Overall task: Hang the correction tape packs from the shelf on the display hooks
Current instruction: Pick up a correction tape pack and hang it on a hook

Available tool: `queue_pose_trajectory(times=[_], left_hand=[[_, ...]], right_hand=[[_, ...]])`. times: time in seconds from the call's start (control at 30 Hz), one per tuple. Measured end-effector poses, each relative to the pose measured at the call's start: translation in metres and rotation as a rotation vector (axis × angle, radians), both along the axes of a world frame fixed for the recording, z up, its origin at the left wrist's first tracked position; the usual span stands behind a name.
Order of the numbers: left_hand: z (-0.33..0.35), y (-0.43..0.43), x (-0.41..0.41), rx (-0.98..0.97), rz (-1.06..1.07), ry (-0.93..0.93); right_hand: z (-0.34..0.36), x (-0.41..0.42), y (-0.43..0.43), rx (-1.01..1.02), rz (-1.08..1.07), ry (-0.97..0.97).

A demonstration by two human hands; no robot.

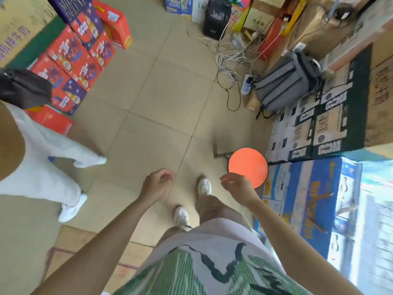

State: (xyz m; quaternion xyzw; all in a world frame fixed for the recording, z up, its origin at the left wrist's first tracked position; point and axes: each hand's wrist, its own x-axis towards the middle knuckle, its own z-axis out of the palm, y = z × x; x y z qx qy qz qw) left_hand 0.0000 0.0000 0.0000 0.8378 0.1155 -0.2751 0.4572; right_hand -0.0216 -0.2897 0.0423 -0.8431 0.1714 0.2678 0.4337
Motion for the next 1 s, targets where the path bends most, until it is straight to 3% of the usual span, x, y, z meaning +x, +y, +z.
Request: queue_pose_trajectory(times=[0.37,0.7,1.0], left_hand=[[0.009,-0.031,0.198,0.029,0.019,-0.008],[0.009,-0.006,0.321,0.179,0.057,0.108],[-0.011,0.012,0.5,0.113,0.145,0.064]], right_hand=[[-0.046,0.14,-0.048,-0.008,-0.091,0.191],[-0.028,0.389,-0.029,0.039,0.032,0.057],[-0.027,0.592,-0.007,-0.001,0.151,0.019]])
